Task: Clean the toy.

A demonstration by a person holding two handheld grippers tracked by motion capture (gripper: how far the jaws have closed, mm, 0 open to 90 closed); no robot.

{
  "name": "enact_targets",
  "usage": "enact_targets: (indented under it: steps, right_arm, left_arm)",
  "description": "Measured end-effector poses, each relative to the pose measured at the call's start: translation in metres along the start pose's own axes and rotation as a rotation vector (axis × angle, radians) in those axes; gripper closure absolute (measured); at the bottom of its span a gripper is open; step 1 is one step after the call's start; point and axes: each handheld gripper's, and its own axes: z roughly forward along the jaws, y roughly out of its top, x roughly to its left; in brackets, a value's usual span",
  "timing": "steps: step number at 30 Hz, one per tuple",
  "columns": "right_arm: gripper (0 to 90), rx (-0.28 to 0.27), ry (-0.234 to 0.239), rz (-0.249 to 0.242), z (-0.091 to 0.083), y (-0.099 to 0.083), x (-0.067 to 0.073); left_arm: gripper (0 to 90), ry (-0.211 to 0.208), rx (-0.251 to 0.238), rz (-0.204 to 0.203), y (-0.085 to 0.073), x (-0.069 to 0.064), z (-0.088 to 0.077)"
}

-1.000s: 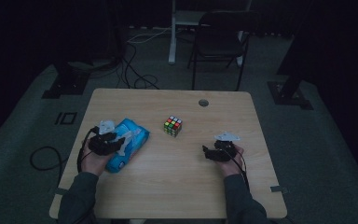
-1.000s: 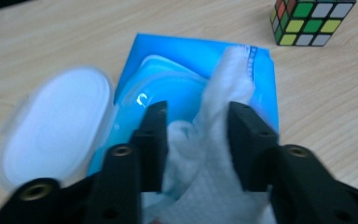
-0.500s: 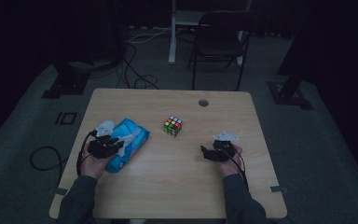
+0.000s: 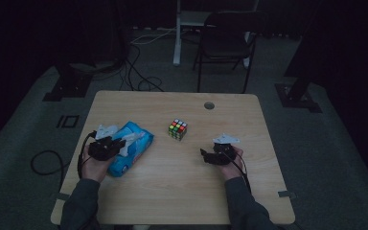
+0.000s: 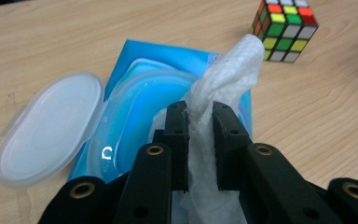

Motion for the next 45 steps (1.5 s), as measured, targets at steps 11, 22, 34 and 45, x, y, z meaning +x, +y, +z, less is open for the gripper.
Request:
enact_targets:
  steps: [11, 22, 34, 45]
  right_arm:
    - [28.8, -0.017, 0.035, -0.025, 0.009, 0.013, 0.012]
    - [29.7, -0.001, 0.085, -0.06, 0.026, 0.025, 0.023]
    - [12.6, -0.064, 0.148, -0.074, 0.045, 0.047, 0.02]
    - [11.5, -0.109, 0.193, -0.134, 0.073, 0.068, 0.015]
  left_arm:
    - [80.9, -0.037, -0.107, 0.024, 0.028, -0.006, -0.019]
    - [80.7, -0.044, -0.105, 0.024, 0.032, -0.006, -0.012]
    - [80.5, -0.056, -0.093, 0.026, 0.034, -0.008, -0.004]
    - [80.3, -0.078, -0.082, 0.021, 0.034, -0.009, 0.006]
